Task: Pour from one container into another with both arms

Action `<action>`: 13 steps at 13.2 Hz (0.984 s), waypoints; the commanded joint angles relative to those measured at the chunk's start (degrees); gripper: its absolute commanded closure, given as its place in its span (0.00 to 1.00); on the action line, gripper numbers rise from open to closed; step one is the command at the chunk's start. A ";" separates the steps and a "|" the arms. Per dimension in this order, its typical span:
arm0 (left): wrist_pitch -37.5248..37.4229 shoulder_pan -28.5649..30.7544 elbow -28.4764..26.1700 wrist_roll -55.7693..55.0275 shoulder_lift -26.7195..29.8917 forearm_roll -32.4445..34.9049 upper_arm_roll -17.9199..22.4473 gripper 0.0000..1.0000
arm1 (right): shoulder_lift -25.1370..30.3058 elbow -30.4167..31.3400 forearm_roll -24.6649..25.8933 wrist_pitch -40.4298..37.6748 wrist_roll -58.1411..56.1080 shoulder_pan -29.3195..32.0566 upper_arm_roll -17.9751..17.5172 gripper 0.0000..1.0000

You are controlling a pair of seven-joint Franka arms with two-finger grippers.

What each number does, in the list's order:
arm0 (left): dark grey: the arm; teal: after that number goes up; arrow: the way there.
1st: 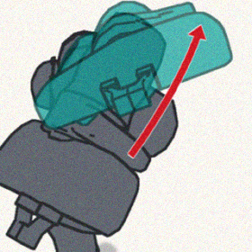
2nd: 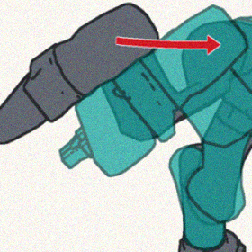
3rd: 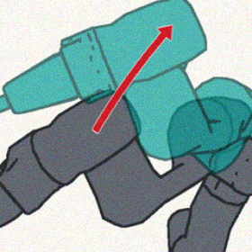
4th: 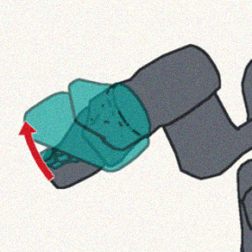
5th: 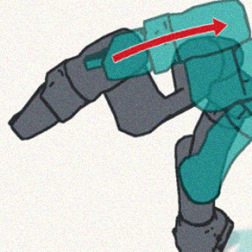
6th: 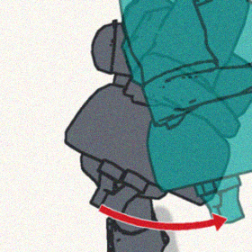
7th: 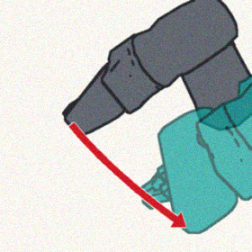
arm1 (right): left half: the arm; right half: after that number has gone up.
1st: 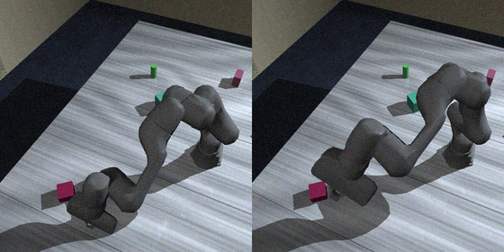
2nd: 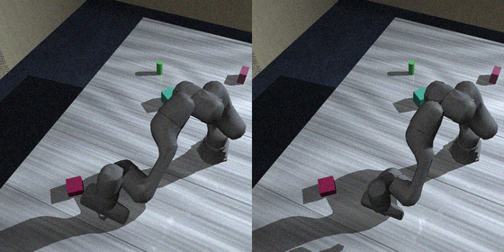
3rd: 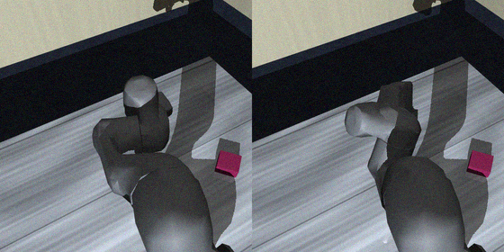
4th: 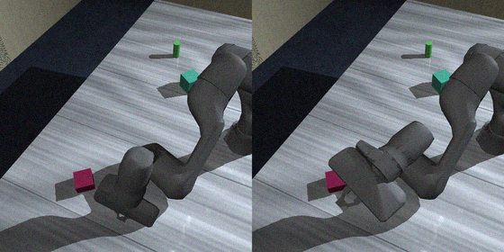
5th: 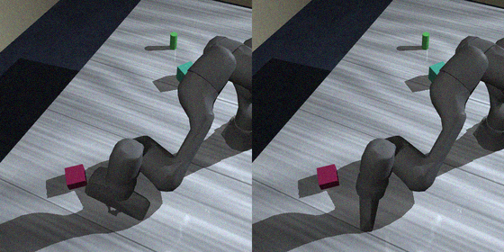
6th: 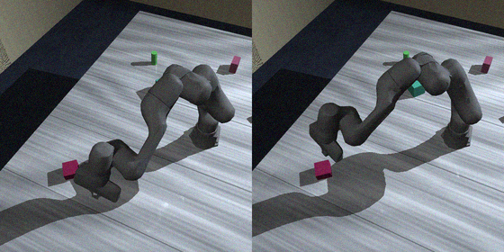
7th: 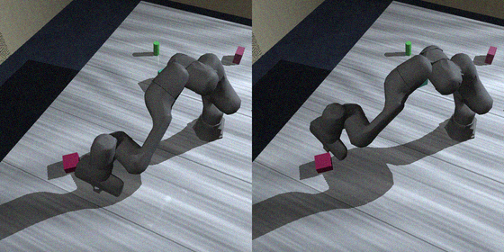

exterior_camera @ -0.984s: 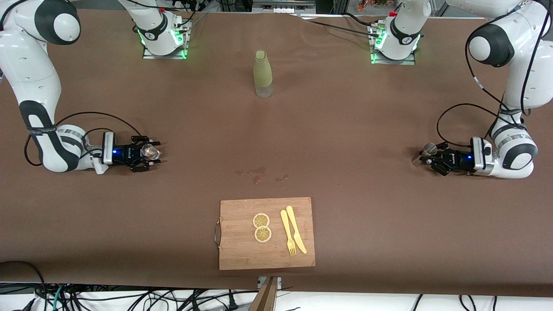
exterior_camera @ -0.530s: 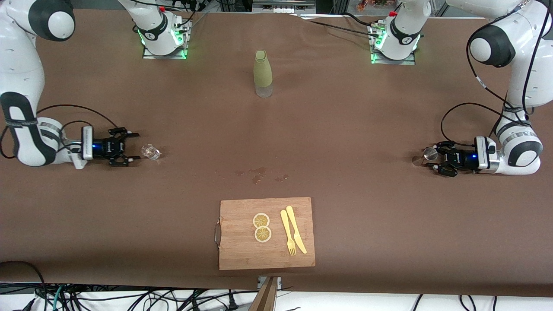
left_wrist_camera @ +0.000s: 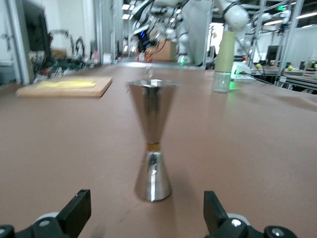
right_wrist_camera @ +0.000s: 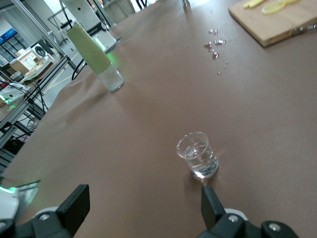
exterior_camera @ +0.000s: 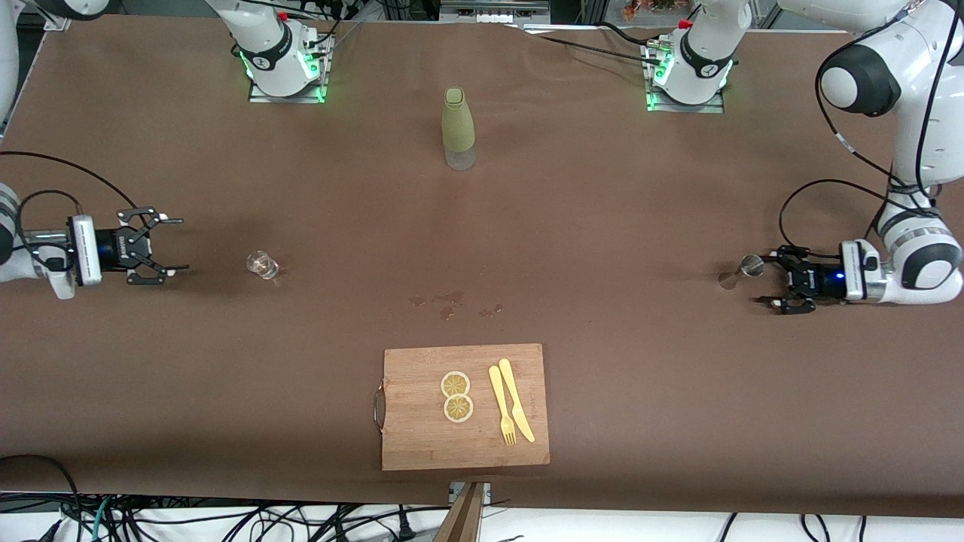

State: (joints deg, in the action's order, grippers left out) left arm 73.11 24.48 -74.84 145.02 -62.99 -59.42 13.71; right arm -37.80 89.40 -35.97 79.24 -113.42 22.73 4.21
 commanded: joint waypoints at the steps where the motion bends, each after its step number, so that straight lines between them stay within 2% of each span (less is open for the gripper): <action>1: -0.51 -0.57 6.10 -16.97 3.47 8.23 0.80 0.00 | 5.09 -2.54 5.64 -1.80 13.44 -1.98 -0.17 0.00; 3: -0.87 -1.01 6.46 -29.99 7.86 12.11 0.80 0.00 | 7.03 -6.23 9.59 -6.01 22.33 -4.08 -0.17 0.00; 5: -1.74 -2.33 7.08 -43.43 12.51 16.59 0.45 0.00 | 7.39 -10.54 11.27 -8.47 27.79 -5.84 -0.26 0.00; 7: -5.07 -4.52 8.30 -58.72 16.39 19.50 0.27 0.00 | 8.78 -13.62 14.68 -10.86 34.99 -8.04 -0.26 0.00; 11: -6.76 -12.50 7.70 -85.54 27.54 24.94 0.53 0.00 | 17.57 -12.41 25.75 -9.81 48.26 -13.40 0.09 0.00; 13: -6.76 -16.90 7.26 -98.63 31.94 28.02 0.53 0.00 | 21.87 -8.56 28.32 -6.84 54.85 -15.16 0.09 0.00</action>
State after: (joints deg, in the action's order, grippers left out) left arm 66.45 11.28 -65.72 56.36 -35.83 -35.32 13.88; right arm -20.87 76.00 -10.54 69.89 -64.13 9.32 3.93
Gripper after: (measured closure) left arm 0.000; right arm 0.000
